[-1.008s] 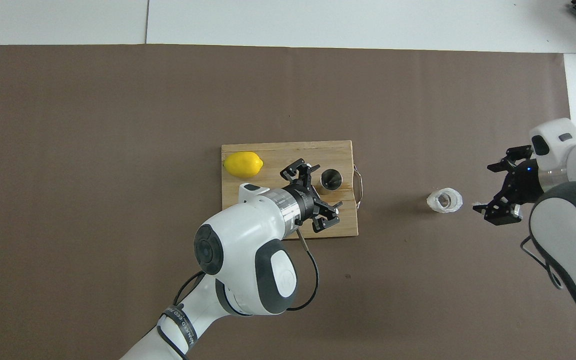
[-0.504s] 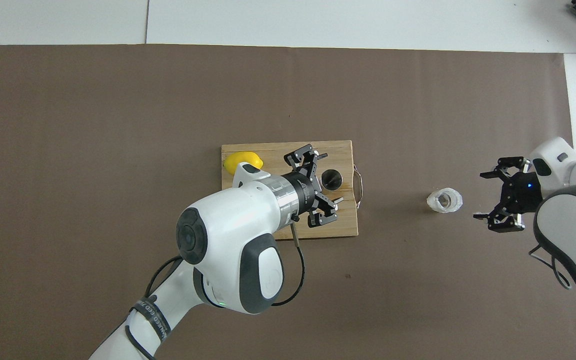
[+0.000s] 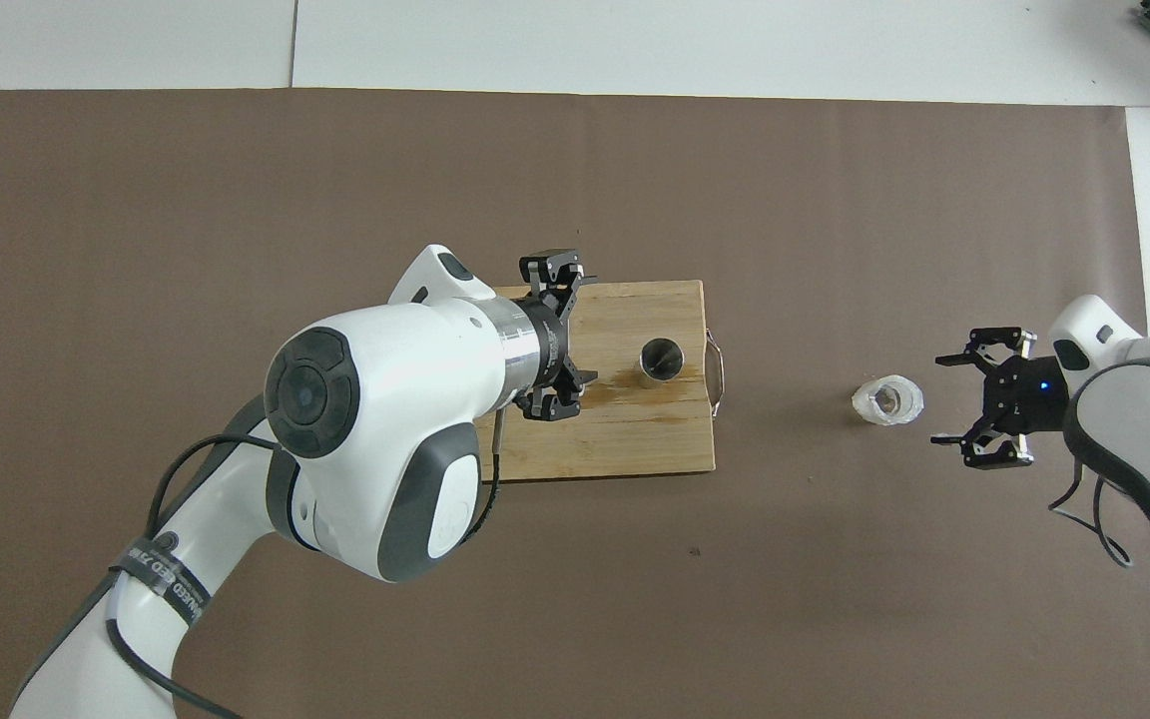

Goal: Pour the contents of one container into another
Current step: 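Retract the left gripper while the right gripper grasps the white cup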

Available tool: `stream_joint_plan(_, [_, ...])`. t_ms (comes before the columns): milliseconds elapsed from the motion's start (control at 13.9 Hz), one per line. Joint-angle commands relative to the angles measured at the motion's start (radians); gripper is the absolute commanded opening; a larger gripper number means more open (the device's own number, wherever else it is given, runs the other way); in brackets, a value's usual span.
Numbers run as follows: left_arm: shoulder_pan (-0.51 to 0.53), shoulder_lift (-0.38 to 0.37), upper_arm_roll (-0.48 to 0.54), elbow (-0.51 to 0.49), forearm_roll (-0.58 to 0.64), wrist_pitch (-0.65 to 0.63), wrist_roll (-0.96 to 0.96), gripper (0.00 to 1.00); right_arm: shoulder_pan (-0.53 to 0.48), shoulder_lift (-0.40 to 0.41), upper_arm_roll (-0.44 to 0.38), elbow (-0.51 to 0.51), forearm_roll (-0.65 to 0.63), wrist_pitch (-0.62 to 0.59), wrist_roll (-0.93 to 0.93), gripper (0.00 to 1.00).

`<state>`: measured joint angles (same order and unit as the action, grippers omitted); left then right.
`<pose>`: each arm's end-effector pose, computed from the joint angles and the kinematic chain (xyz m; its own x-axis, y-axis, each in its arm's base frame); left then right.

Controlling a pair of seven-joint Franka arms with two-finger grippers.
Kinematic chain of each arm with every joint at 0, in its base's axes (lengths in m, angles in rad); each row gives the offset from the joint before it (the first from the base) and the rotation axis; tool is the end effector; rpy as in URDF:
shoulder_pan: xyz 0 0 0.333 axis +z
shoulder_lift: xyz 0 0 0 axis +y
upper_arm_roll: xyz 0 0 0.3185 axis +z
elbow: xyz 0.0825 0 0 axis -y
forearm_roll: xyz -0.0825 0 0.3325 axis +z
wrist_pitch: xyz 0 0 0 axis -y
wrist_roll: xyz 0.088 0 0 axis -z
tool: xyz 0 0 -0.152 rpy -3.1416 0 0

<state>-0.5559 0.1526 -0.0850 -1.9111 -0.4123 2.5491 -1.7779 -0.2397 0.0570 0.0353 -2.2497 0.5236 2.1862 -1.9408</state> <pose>0.4883 -0.3674 0.4585 0.2021 0.8751 -0.4397 0.9463 -0.0589 0.3179 0.4755 -0.0612 0.3301 0.1582 0.8975 0.4116 0.9867 -0.1595 -0.0314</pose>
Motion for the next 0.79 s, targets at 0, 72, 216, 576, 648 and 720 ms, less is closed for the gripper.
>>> stream_joint_plan(0, [0.092,-0.042,-0.001,0.029,0.061,-0.152,0.064,1.00,-0.024,0.032,0.009,-0.019,0.091,0.046,-0.118,1.00])
stream_joint_plan(72, [0.126,-0.057,0.002,0.035,0.066,-0.206,0.101,1.00,-0.024,0.040,0.009,-0.021,0.095,0.050,-0.121,1.00])
stream_joint_plan(216, [0.206,-0.091,0.005,0.038,0.087,-0.298,0.252,1.00,-0.023,0.063,0.009,-0.024,0.117,0.052,-0.139,1.00])
stream_joint_plan(576, [0.367,-0.137,0.005,0.035,0.162,-0.424,0.570,1.00,-0.012,0.122,0.009,-0.017,0.239,0.055,-0.222,1.00])
stream_joint_plan(648, [0.387,-0.139,0.004,0.037,0.193,-0.435,0.628,1.00,-0.009,0.127,0.011,-0.017,0.242,0.057,-0.222,1.00])
stream_joint_plan(720, [0.407,-0.142,0.005,0.037,0.208,-0.438,0.681,1.00,-0.009,0.132,0.014,-0.017,0.243,0.057,-0.224,1.00])
